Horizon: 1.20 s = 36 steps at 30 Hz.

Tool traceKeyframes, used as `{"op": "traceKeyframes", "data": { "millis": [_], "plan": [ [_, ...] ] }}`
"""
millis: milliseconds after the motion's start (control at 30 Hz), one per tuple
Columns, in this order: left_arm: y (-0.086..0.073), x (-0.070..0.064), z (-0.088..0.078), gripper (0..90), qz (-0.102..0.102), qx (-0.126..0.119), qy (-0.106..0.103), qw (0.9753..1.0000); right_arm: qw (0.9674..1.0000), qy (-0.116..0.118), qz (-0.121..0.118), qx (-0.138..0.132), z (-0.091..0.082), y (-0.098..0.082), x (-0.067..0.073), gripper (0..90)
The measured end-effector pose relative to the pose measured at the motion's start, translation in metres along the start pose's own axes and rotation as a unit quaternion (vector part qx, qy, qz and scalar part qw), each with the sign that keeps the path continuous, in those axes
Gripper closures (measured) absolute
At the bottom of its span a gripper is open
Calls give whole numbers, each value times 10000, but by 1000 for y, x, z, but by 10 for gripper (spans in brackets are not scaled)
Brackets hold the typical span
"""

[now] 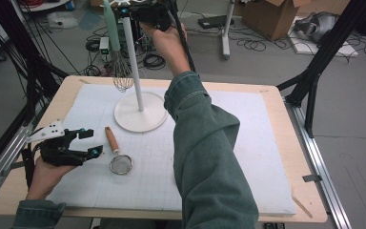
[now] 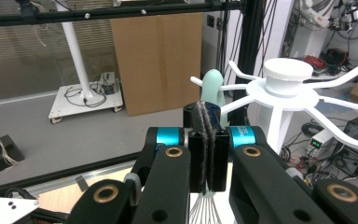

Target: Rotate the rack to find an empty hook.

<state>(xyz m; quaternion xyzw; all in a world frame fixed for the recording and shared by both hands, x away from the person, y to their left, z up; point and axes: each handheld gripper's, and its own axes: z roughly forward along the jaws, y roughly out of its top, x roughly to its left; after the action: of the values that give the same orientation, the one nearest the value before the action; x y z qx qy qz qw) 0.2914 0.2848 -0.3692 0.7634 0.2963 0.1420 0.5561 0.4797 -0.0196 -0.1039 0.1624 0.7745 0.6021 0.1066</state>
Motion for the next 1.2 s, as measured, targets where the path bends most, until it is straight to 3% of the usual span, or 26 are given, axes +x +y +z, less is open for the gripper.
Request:
{"op": "traceKeyframes", "data": {
  "millis": [467,667,1033,1200],
  "plan": [
    [0,-1,0,223,-12,-8,6,10000,10000,95,-17,-25,-5,-4,6,890],
    [0,-1,2,217,-27,19,3,10000,9995,270,147,-46,-18,-16,5,687],
    [1,-3,6,206,-43,44,43,10000,9987,383,323,-20,-49,-48,10,514],
    [0,-4,9,202,-74,85,-39,9999,9988,310,369,-35,-63,-68,12,449]
  ]
}}
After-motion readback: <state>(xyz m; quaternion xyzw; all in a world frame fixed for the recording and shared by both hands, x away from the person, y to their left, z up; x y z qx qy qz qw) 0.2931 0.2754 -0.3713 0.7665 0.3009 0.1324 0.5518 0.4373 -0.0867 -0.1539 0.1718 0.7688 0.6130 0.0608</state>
